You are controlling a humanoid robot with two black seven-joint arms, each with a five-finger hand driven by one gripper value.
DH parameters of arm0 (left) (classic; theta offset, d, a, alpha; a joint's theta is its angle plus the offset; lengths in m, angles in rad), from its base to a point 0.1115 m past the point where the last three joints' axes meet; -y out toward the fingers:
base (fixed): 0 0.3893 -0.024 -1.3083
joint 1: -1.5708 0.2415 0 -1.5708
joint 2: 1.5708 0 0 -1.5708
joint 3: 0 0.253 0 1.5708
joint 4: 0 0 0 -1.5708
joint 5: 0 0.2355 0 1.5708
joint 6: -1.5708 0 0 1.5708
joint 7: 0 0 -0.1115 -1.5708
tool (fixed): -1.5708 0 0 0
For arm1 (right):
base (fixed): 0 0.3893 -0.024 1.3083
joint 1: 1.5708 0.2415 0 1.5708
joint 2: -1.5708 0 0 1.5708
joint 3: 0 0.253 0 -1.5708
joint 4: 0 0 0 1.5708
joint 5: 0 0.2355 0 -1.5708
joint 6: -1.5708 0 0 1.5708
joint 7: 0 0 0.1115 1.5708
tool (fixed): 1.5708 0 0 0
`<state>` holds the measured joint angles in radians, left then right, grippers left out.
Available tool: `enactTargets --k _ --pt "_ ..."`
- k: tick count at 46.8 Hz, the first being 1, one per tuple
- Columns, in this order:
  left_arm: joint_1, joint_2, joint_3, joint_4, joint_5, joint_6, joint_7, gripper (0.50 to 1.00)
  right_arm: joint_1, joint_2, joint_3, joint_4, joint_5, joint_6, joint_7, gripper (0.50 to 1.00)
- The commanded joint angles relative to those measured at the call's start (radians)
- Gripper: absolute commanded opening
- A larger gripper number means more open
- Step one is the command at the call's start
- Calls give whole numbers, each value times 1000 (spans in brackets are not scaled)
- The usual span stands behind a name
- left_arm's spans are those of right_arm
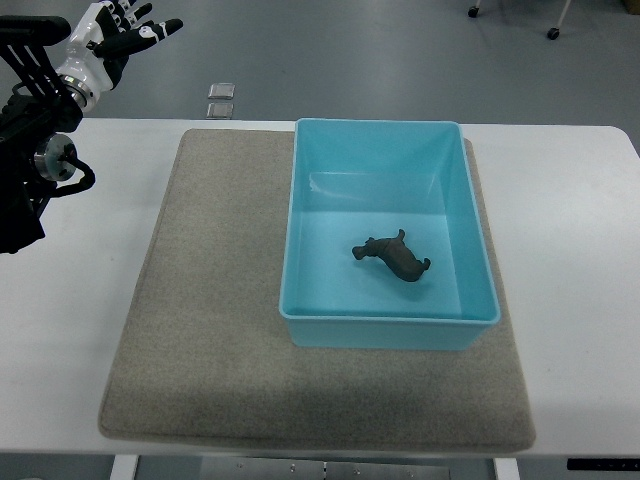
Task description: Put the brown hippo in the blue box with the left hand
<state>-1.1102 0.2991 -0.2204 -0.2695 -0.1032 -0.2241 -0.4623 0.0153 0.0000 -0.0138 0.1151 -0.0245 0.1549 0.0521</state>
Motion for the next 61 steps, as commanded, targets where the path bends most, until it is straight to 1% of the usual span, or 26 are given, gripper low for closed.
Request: enactTargets --k 1,8,18,34,50,58,61 --pt "1 0 1 0 -50 0 1 996 0 0 0 0 0 0 0 936" --pt "7 -3 -14 -4 -90 0 4 996 0 0 0 0 0 0 0 936" --pt "41 -3 -145 -14 -96 -1 13 996 0 0 0 0 0 0 0 936" --pt "43 -6 -154 -17 -96 -3 14 996 0 0 0 0 0 0 0 936" --pt "64 -15 -217 -20 -98 -3 16 996 0 0 0 0 0 0 0 936" --pt "99 -25 -250 -43 -98 -1 20 996 0 0 0 0 0 0 0 936" --pt "113 -25 -261 -56 -98 0 34 996 0 0 0 0 0 0 0 936"
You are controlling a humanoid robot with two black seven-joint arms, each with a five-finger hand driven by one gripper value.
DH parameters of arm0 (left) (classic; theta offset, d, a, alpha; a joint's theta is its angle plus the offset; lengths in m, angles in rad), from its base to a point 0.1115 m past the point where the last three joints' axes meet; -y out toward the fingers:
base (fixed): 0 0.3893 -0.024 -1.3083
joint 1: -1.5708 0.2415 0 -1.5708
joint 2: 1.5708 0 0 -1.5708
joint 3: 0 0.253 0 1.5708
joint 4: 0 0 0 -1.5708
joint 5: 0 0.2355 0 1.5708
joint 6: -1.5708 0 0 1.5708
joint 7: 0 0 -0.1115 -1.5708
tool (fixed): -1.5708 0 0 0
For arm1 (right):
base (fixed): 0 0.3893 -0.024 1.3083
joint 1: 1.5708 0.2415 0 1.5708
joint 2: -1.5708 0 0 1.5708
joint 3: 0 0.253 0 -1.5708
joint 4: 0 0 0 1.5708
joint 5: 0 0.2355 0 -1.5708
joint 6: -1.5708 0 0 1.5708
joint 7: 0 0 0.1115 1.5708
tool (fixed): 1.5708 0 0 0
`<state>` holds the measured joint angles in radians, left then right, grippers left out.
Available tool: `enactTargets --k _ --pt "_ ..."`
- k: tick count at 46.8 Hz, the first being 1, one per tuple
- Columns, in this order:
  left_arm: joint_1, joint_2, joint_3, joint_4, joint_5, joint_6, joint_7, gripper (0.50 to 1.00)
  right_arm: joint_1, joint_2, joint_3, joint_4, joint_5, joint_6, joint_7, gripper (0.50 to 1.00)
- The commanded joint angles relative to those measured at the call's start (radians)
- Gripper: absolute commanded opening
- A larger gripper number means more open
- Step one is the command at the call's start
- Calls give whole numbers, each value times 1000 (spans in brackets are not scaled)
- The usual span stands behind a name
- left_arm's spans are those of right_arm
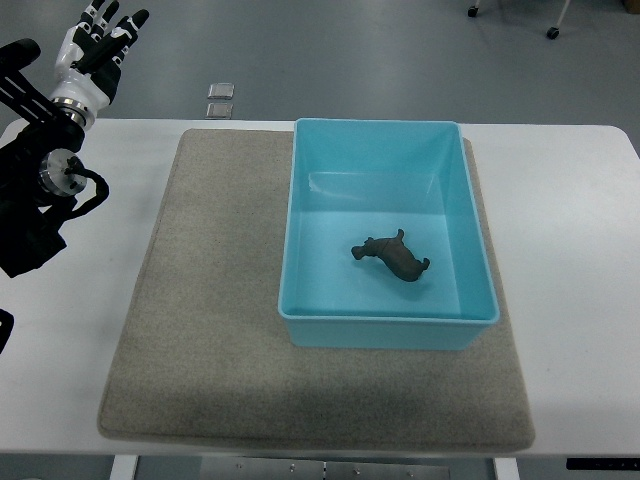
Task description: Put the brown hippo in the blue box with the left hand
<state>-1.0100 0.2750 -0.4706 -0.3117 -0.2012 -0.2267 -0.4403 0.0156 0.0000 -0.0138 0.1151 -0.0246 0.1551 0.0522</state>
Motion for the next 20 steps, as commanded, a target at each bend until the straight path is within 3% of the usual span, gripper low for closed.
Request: enactTargets --k 1,20 --pt "16 0 -14 -17 0 3 17 996 0 0 0 0 0 0 0 936" --pt "27 3 -43 -24 0 47 69 996 0 0 0 26 -3 15 -2 936"
